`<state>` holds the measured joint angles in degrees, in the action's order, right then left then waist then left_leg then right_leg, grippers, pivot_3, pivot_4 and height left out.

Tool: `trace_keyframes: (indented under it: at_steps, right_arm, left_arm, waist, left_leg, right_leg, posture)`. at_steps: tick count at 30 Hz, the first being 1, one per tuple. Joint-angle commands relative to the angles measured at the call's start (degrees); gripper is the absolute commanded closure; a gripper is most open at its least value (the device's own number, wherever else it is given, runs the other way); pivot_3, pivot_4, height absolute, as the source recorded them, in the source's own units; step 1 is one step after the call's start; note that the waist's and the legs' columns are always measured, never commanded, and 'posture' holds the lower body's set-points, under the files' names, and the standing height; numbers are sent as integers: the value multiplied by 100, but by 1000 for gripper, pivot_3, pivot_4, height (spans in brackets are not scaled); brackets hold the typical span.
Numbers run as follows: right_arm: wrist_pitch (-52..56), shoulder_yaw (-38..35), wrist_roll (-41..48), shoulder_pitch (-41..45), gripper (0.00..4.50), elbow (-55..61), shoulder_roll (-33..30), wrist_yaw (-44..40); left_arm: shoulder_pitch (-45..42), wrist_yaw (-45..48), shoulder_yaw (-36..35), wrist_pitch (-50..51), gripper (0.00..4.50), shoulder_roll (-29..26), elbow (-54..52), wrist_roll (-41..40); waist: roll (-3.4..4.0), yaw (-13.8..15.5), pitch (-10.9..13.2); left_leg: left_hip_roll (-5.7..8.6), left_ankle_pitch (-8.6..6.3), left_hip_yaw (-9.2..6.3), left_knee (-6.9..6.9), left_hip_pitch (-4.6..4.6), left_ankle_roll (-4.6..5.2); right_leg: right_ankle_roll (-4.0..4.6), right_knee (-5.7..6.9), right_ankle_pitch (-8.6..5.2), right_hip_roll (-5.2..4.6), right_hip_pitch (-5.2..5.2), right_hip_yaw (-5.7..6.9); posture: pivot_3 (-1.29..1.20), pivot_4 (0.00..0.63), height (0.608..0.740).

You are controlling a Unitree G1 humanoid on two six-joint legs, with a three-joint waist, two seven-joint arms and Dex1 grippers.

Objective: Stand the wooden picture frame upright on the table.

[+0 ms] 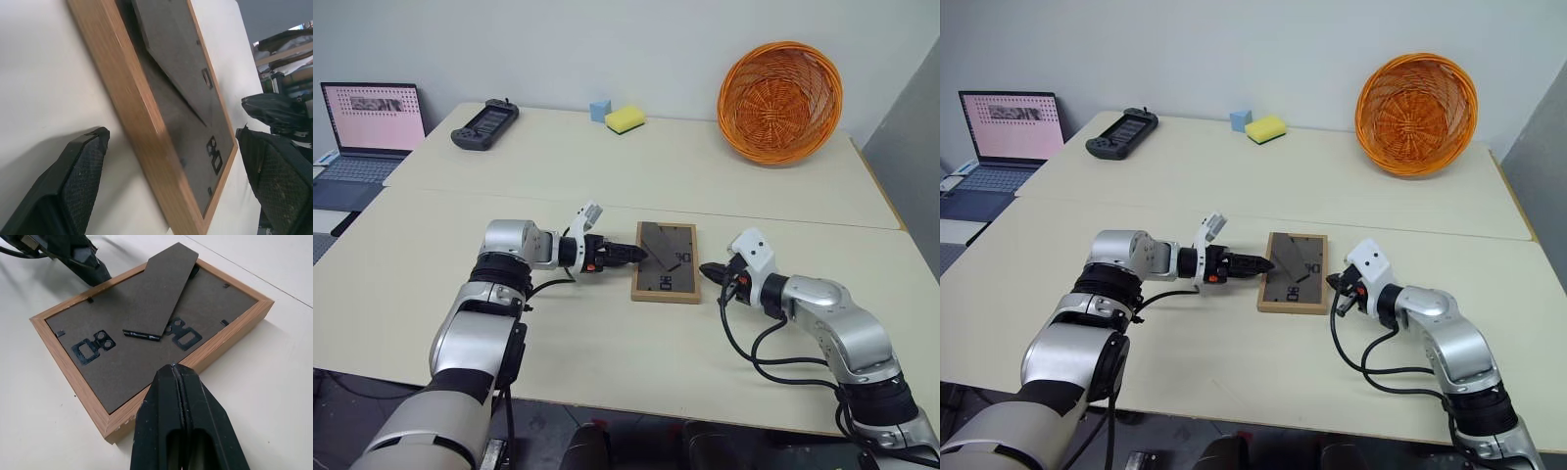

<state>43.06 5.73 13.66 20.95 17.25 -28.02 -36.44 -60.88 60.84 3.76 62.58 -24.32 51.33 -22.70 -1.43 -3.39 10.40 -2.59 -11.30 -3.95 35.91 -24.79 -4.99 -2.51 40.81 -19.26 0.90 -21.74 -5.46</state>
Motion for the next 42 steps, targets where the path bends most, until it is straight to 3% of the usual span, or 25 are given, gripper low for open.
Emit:
trace_keyframes:
  at_steps: [1, 5, 16, 30, 42]
  right_arm:
    - [-72, -169, 32, 43, 4500, 85, -82, 51]
    - [-151, -179, 17, -45, 4500, -2, -176, 29]
    - [-361, -150, -57, -18, 4500, -306, -201, 109]
    - [495, -163, 311, 9, 4500, 428, 518, 641]
    - [-105, -61, 48, -243, 4500, -196, 120, 518]
  left_arm:
    - [-125, -27, -138, 148, 66, 35, 131, 31]
    - [-201, -255, -358, 732, 66, 78, 200, -86]
    - [686, -159, -83, 2135, 66, -141, -1619, -586]
    - [750, -723, -486, 2136, 66, 16, -1769, -749]
    - [717, -835, -530, 2141, 66, -20, -1785, -861]
  waist:
    - [0, -3, 0]
    - [0, -2, 0]
    - [0, -23, 0]
    - [1, 9, -1]
    - [1, 5, -1]
  left_leg:
    - [0, 0, 0, 0, 0, 0]
    - [1, 0, 0, 0, 0, 0]
    - [-2, 1, -1, 1, 1, -1]
    - [0, 1, -2, 3, 2, -1]
    - [0, 1, -1, 2, 3, -1]
  right_leg:
    - [0, -1, 0, 0, 0, 0]
    - [0, 0, 0, 0, 0, 0]
    - [0, 5, 0, 0, 0, -1]
    - [0, 4, 0, -3, 4, 0]
    - [0, 4, 0, -2, 3, 0]
  posture:
    - [0, 150, 740]
    - [0, 150, 740]
    - [0, 150, 740]
    - [0, 150, 740]
    - [0, 150, 740]
